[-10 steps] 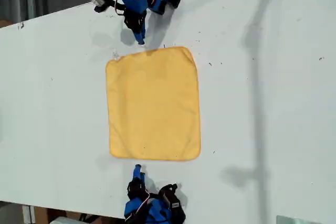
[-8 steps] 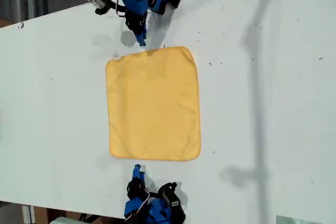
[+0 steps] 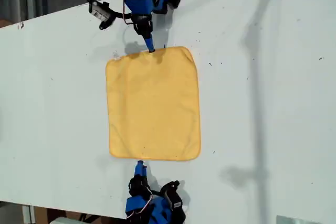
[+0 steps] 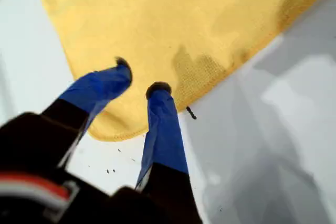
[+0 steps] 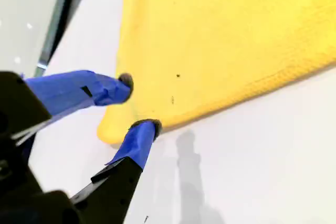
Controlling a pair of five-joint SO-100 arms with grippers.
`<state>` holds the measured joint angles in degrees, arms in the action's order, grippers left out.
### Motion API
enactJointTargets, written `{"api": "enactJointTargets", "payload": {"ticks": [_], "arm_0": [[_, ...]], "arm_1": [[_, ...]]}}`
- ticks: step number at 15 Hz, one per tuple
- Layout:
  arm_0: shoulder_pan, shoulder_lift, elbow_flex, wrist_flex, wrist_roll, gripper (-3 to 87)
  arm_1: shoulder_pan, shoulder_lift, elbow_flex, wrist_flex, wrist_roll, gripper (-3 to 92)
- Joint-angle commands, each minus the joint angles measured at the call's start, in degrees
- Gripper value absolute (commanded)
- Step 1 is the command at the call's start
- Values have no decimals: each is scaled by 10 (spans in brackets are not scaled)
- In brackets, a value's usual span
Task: Grasp corners of a square towel and fold twice.
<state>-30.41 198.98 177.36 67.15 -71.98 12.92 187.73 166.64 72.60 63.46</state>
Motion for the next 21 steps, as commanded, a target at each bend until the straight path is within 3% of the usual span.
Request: {"api": "enactJointTargets", "payload": {"ticks": [1,2,3,4,5,6,7,8,10,12,14,16,18,21], "arm_0": [[60,-11,-76,47,-68,106],[83,2,-103,57,-69,18],[127,0,-111,15,-76,0],[167,-4,-110,-24,-122,65],[202,-1,-100,-57,-158,173],[250,0,-79,-108,-168,247],[299,0,-52,-155,-185,209],[332,-2,-40,-143,-208,189],[361,-4,-33,-47,-273,189],[361,-33,-60,-10,-289,188],[332,-236,-206,67,-266,178],[328,-533,-380,121,-243,182],[348,-693,-452,108,-253,186],[370,-744,-444,46,-271,178]], "arm_1": [[-45,-11,-79,6,-34,305],[-57,-5,-117,21,-48,-1],[-63,-5,-134,20,-52,-1],[-69,-10,-141,11,-51,2],[-97,-28,-142,-18,-43,154],[-141,-65,-130,-67,-18,184],[-189,-102,-106,-124,16,201],[-223,-162,-105,-134,54,208],[-269,-372,-183,-70,130,241],[-299,-616,-308,-37,151,243],[-301,-844,-448,29,147,247],[-291,-928,-506,27,124,248],[-286,-938,-525,23,114,248],[-279,-958,-561,19,86,252]]}}
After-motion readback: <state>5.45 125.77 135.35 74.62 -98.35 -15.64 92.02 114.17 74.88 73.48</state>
